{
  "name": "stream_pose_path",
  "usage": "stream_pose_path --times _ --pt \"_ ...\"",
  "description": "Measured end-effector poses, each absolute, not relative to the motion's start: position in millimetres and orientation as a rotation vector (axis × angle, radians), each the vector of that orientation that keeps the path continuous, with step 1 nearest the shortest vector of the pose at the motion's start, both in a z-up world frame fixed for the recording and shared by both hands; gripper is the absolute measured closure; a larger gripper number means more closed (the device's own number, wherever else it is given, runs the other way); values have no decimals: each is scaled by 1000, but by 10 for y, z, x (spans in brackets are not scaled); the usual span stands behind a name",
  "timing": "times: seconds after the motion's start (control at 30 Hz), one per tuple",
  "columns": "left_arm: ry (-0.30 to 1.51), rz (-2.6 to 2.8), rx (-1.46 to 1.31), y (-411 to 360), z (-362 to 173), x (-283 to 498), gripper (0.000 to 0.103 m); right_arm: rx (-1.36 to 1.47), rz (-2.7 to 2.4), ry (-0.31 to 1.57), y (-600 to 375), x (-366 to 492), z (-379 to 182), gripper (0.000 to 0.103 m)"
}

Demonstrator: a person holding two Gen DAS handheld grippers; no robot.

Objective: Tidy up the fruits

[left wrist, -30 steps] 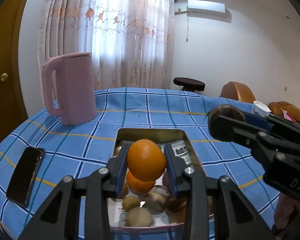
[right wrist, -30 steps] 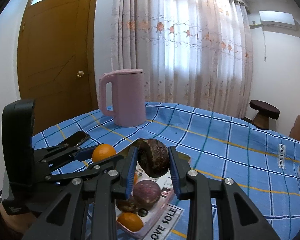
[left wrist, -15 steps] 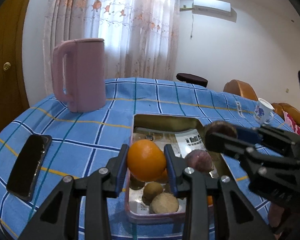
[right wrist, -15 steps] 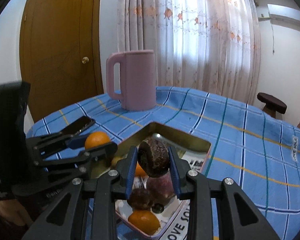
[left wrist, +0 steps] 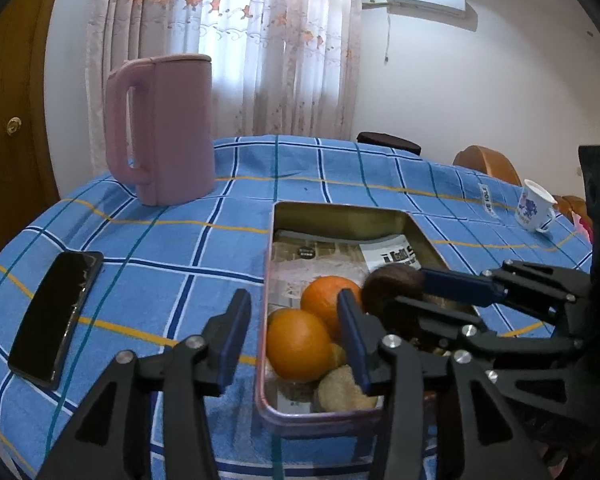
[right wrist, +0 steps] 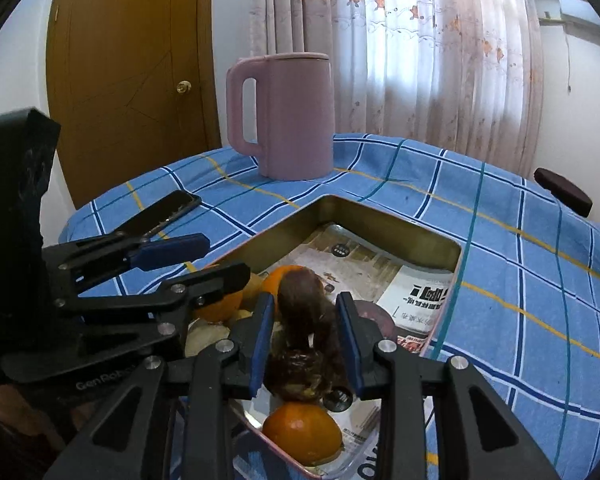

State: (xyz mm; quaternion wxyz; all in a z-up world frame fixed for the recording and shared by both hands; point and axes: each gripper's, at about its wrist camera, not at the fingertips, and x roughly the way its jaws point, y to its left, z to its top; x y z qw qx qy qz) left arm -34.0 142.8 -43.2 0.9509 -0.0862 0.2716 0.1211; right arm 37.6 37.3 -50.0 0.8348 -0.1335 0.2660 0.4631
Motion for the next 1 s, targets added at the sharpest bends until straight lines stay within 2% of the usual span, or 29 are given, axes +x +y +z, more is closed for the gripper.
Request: stream_pose_path --times 0.07,0.17,0.27,0.33,0.4,0.57,0.67,1.0 --pt "544 250 -179 1442 -410 -362 46 -278 965 555 334 383 -475 57" --pt "523 258 -175 1443 -357 -398 38 -258 971 552 276 384 -431 56" --pt "509 252 -169 1424 -311 -428 36 -263 960 530 230 329 -369 55" --pt "495 253 -165 1405 -278 -458 33 -267 948 521 201 310 -331 51" --pt "482 252 -168 1398 -250 -486 25 -271 919 497 146 280 -281 45" --pt "450 265 -159 1361 -180 -546 11 -249 850 467 -3 293 -186 42" --pt "435 264 -155 1337 -144 -574 8 -225 806 451 -84 317 -144 33" --pt "423 274 -145 1302 -110 -601 4 -201 779 430 -183 287 -81 32"
